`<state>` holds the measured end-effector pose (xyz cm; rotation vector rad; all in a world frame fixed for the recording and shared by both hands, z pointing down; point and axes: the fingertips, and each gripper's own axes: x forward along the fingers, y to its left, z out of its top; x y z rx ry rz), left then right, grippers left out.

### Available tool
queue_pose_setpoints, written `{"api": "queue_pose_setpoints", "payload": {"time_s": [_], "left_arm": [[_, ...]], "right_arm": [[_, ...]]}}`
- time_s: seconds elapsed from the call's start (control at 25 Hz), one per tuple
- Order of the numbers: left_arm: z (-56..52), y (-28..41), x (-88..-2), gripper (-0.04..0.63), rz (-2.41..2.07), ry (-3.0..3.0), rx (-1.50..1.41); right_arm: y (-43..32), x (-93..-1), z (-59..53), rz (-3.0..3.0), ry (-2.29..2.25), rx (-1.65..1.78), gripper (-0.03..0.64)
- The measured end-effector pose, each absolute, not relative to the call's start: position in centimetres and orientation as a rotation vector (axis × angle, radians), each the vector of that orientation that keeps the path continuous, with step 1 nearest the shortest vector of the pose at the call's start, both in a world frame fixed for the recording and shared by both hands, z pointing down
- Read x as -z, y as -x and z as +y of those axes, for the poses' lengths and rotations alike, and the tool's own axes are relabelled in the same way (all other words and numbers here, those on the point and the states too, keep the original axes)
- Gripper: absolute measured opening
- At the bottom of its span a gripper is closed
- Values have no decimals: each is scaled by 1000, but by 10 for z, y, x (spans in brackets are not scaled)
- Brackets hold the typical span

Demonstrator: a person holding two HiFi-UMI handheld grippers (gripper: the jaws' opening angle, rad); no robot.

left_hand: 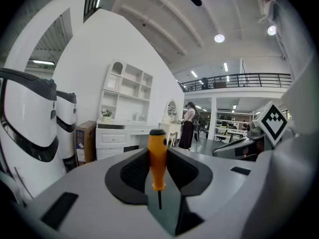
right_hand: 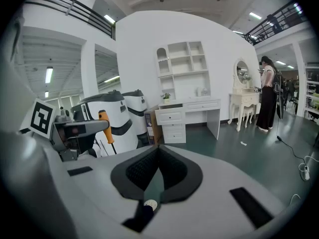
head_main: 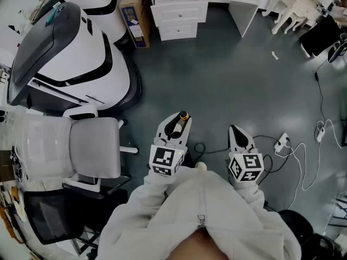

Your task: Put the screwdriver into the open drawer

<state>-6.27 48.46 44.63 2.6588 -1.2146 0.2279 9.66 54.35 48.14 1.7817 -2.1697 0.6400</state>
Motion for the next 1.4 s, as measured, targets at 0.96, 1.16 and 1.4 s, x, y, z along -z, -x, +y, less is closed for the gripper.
{"api": "queue_pose_setpoints", "payload": {"time_s": [0.96, 1.16, 1.4], "left_arm": [[608, 59, -417, 121, -1304, -2626, -201], [604, 59, -415, 121, -1310, -2631, -208], [576, 59, -413, 121, -1323, -2633, -198]], "right_arm": [[-100, -445, 642, -2319, -1813, -619, 34], [-96, -445, 635, -2336, -1797, -622, 34], [-97, -445, 605, -2341, -1793, -611, 34]]}}
